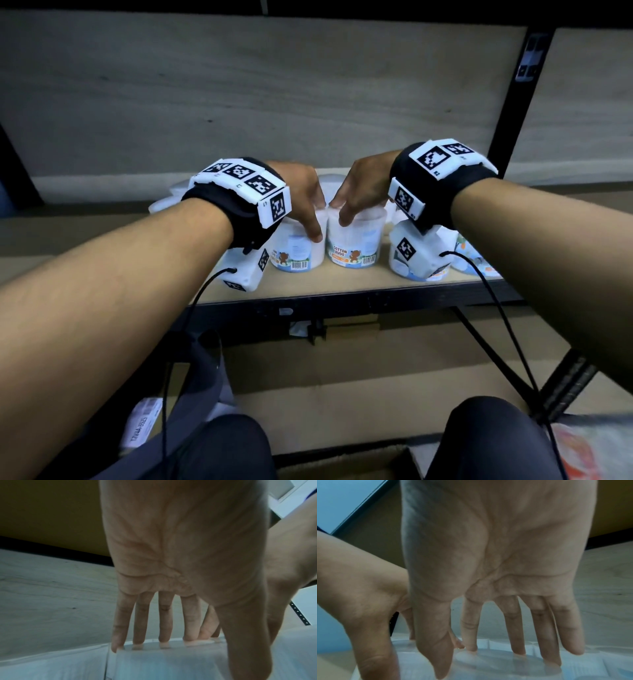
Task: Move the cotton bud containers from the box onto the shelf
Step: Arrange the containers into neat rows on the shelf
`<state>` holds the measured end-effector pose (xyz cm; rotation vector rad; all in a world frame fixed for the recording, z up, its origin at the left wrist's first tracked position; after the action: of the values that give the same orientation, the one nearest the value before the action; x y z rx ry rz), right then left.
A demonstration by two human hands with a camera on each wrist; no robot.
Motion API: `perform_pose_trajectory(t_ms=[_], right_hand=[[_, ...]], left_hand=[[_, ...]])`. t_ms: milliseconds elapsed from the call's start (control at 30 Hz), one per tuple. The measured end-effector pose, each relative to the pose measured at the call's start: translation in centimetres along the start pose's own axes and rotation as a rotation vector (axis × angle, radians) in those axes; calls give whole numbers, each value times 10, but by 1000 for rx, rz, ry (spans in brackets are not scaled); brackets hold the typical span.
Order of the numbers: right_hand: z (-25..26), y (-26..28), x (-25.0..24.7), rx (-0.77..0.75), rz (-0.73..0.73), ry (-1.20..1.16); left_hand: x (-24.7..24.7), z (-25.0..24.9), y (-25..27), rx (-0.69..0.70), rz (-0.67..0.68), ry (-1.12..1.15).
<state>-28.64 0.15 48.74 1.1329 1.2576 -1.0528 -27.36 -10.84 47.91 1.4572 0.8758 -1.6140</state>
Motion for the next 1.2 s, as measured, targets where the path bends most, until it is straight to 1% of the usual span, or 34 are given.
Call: perform_pose_trajectory(t_ms=[367, 633, 833, 900, 967, 1067, 1200], right_hand=[[-8, 27, 2, 7, 35, -29], [-8, 43, 1, -9, 45, 6], [-9, 53, 0, -17, 118, -45], [-10, 55, -1, 4, 176, -52], [-12, 51, -4, 56, 234, -76], [-16, 43, -8, 150, 245, -101], [-15, 42, -8, 186, 271, -104]], left_hand=[[-6, -22, 25, 10, 20, 15], [-6, -28, 36, 11, 28, 18], [-10, -33, 42, 11, 26, -12], [-10, -33, 44, 5, 43, 2], [-10, -32, 45, 2, 73, 35], [-13, -28, 49, -6, 110, 145], [-16, -25, 53, -4, 200, 208]])
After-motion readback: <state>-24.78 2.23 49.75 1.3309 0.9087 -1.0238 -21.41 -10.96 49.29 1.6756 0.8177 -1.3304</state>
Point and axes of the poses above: each hand's wrist, its own y-axis away from the middle knuckle, its own x-axis out of the palm, z = x × y, the point moved 7 cm from there along -y, towards the middle knuckle, and after that the axes turned 15 degrees about x, right-handed, at the moved point
